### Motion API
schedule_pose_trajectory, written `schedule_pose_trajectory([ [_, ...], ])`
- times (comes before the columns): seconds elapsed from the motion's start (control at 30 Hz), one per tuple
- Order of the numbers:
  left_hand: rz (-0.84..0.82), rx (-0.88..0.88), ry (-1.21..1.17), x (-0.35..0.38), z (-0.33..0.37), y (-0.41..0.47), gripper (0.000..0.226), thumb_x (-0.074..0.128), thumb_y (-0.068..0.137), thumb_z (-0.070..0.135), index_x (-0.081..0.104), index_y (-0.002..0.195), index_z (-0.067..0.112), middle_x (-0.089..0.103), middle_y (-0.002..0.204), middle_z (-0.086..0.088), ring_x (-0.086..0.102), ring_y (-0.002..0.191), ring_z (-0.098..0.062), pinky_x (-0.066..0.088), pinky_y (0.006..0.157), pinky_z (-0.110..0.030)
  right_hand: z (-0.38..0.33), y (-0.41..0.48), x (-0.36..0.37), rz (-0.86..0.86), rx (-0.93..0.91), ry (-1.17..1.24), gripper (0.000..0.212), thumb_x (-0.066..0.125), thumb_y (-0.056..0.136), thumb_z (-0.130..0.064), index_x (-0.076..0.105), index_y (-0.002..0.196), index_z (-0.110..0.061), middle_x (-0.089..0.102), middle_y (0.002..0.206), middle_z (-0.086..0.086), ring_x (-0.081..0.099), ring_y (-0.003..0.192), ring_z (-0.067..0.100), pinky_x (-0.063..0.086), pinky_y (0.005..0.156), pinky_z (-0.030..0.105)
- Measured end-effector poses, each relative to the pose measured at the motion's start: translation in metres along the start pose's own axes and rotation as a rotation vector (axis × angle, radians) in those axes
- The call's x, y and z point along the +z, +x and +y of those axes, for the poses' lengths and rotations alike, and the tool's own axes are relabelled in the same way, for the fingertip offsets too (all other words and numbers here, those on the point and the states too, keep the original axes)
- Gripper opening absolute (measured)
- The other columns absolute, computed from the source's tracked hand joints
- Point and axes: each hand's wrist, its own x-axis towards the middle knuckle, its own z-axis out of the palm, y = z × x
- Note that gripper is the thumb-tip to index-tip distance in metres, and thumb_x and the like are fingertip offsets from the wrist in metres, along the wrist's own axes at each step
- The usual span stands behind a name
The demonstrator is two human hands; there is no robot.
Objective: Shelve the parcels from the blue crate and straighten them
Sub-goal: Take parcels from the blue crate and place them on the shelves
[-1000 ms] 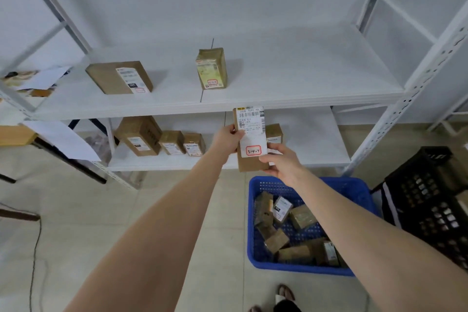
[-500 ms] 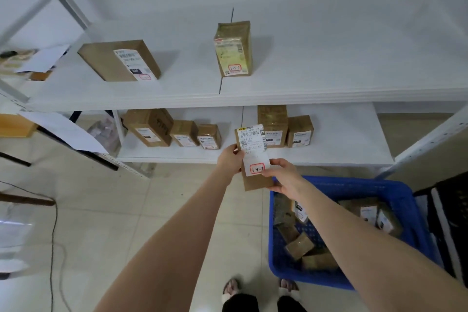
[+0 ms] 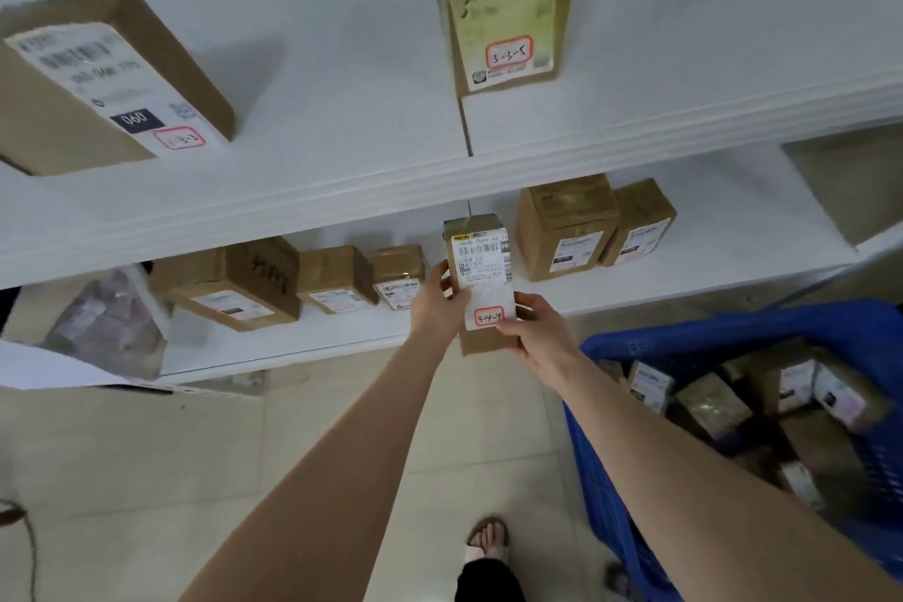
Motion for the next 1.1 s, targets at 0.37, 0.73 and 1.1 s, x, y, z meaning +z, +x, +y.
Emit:
schedule_pose_trajectory([
  [0.37,-0.057,0.167,0.104,0.006,-0.058,0.087,0.051,0.057,0.090,0.012,0.048,0.139,0.023,0.061,0.129,0.001,0.060,0.113,-0.020,0.054,0.089,-0.044,0.050,0.103,0.022,0.129,-0.284,-0.200,0.039,0.070,0.080,0.001,0.057,0.114,-0.013,0.067,0.115,-0.002,0.063,0.100,0.011,0.052,0.075,0.018],
  [0.73,0.021,0.185,-0.089,0.065,-0.118,0.093,0.055,0.050,0.096,0.006,0.036,0.147,0.022,0.057,0.134,0.001,0.056,0.120,-0.016,0.048,0.100,-0.036,0.095,0.165,-0.002,0.304,-0.424,-0.366,0.031,0.068,0.083,0.000,0.056,0.101,-0.022,0.068,0.115,0.001,0.063,0.098,0.012,0.053,0.093,0.035],
  [1.1,0.040,0.236,-0.088,0.067,-0.131,0.111,0.052,0.049,0.096,0.006,0.041,0.145,0.021,0.058,0.133,0.000,0.055,0.120,-0.015,0.046,0.099,-0.030,0.110,0.190,0.001,0.298,-0.487,-0.346,0.025,0.071,0.083,-0.005,0.058,0.102,-0.016,0.069,0.116,0.002,0.065,0.098,0.014,0.054,0.088,0.028],
])
